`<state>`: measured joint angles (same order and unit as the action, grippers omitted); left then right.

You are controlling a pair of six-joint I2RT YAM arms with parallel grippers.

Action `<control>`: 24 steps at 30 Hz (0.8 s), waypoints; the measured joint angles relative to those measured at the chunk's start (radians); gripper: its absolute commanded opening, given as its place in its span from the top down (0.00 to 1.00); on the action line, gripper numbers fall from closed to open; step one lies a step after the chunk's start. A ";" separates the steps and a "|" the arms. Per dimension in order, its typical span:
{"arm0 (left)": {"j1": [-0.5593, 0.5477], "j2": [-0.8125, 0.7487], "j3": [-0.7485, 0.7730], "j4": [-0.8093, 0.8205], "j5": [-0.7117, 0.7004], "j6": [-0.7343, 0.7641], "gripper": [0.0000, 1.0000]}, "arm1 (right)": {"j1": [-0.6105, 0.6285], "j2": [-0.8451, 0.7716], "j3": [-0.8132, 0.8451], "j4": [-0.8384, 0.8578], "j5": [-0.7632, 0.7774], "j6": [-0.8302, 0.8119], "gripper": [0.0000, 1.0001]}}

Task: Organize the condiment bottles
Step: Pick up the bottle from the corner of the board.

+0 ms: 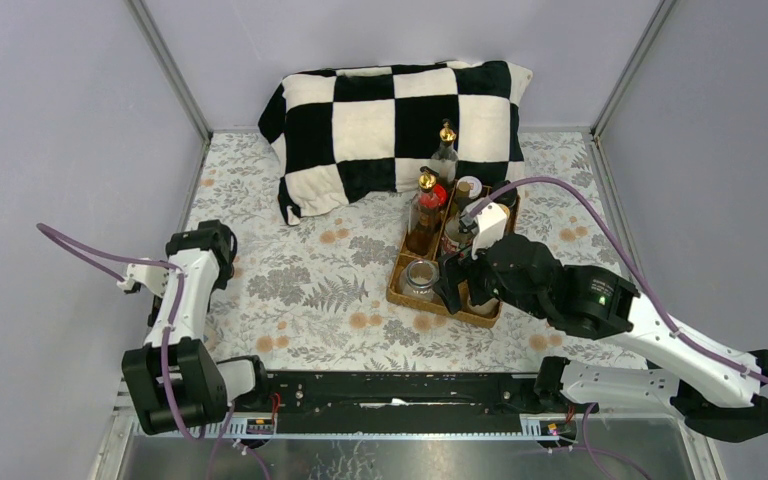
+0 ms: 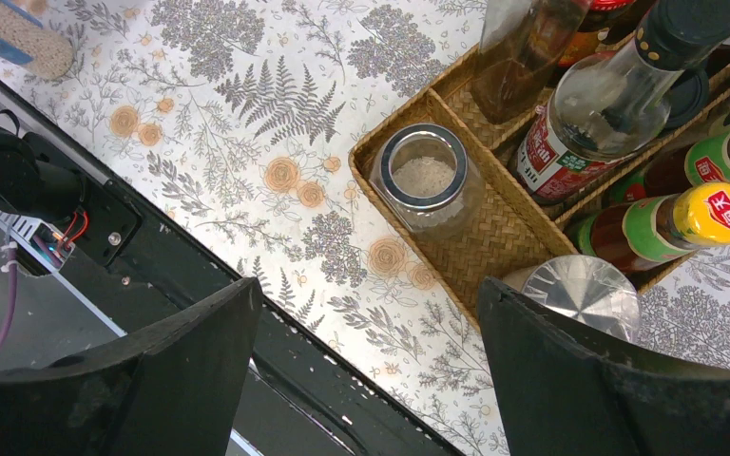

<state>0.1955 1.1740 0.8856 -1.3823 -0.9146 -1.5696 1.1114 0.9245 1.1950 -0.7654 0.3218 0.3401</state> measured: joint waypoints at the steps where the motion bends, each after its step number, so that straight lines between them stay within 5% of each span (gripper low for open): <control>1: 0.006 0.009 -0.006 0.011 0.009 0.007 0.02 | 0.000 -0.002 -0.002 0.001 0.000 0.000 0.10; 12: 0.080 0.022 -0.040 0.077 0.038 0.062 0.21 | 0.000 -0.010 -0.032 0.012 0.001 -0.008 0.10; 24: 0.123 0.016 -0.011 0.099 0.029 0.119 0.84 | 0.000 0.006 -0.065 0.027 0.000 -0.008 0.11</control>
<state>0.3183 1.1900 0.8745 -1.2831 -0.8856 -1.4509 1.1114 0.9302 1.1297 -0.7380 0.3222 0.3317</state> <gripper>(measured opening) 0.652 0.895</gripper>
